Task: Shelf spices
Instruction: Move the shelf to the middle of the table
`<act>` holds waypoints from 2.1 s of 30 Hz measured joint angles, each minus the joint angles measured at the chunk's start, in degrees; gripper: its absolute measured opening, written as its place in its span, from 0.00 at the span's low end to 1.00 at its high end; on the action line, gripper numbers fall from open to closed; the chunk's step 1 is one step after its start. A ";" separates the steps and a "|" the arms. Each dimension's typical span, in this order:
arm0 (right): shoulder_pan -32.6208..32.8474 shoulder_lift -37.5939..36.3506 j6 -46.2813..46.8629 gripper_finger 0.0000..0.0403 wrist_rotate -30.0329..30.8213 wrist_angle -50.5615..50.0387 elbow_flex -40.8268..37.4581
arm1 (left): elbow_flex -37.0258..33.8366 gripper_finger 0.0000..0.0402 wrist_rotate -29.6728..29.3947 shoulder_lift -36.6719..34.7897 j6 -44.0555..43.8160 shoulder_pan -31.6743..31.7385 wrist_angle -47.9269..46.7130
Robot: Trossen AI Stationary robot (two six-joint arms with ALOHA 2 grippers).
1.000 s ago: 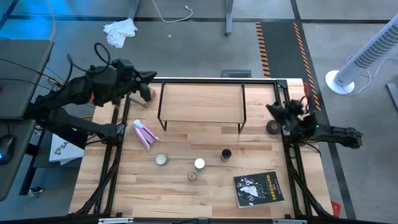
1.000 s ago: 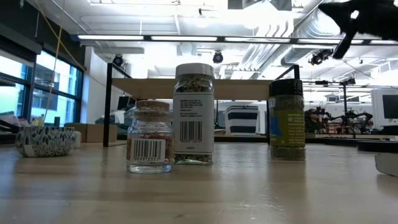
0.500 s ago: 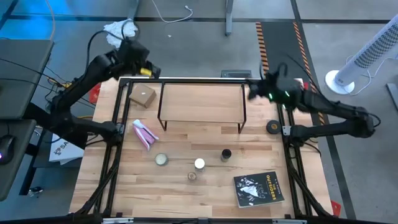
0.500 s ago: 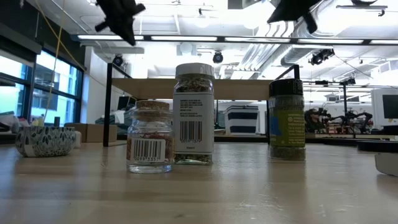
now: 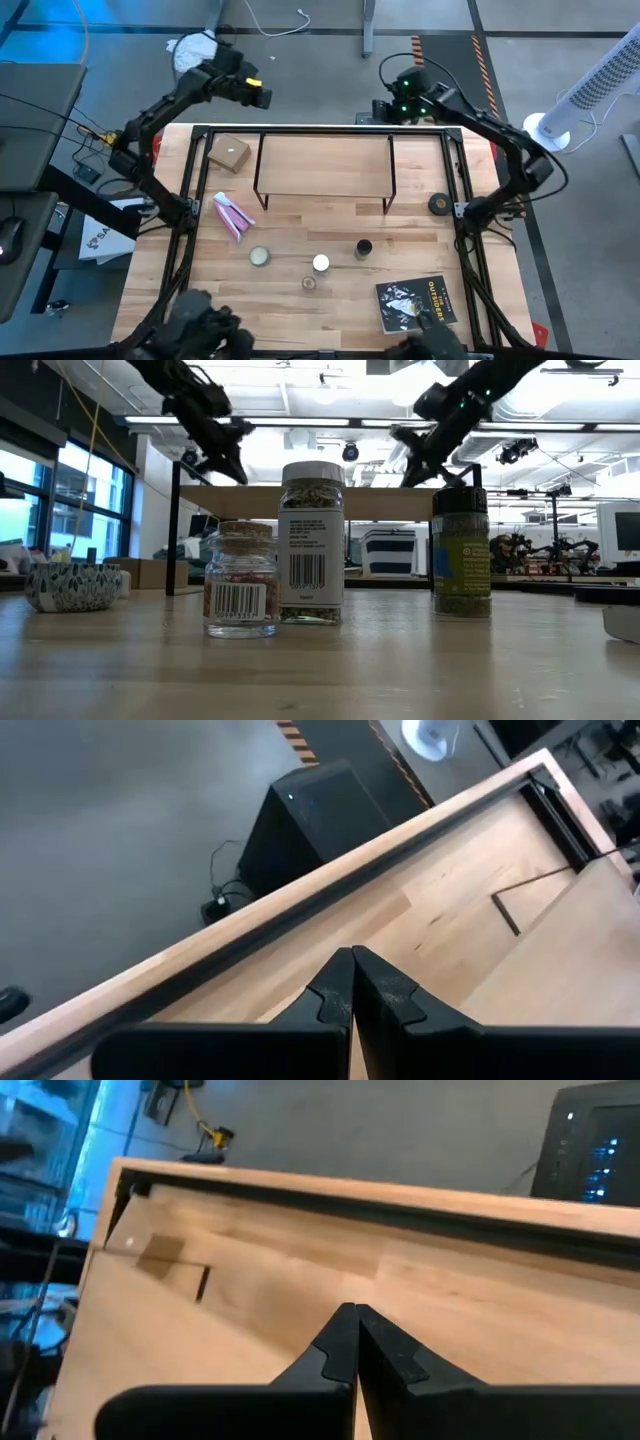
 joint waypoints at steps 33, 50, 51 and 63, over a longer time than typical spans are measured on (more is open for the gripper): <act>0.78 3.01 -3.41 0.00 -2.14 7.49 -14.52 | -1.80 0.00 -8.77 11.13 2.27 -10.93 0.75; 4.20 -6.33 2.26 0.00 -3.39 18.84 -24.74 | -16.46 0.00 -13.19 -1.87 -2.08 -14.30 1.41; 4.77 -6.33 2.81 0.00 -3.53 19.58 -24.73 | -17.47 0.00 -13.83 -3.06 -2.87 -14.61 1.53; 10.30 -6.33 3.11 0.00 -3.45 19.63 -24.71 | -27.42 0.00 -15.56 -11.58 -13.29 -19.54 5.09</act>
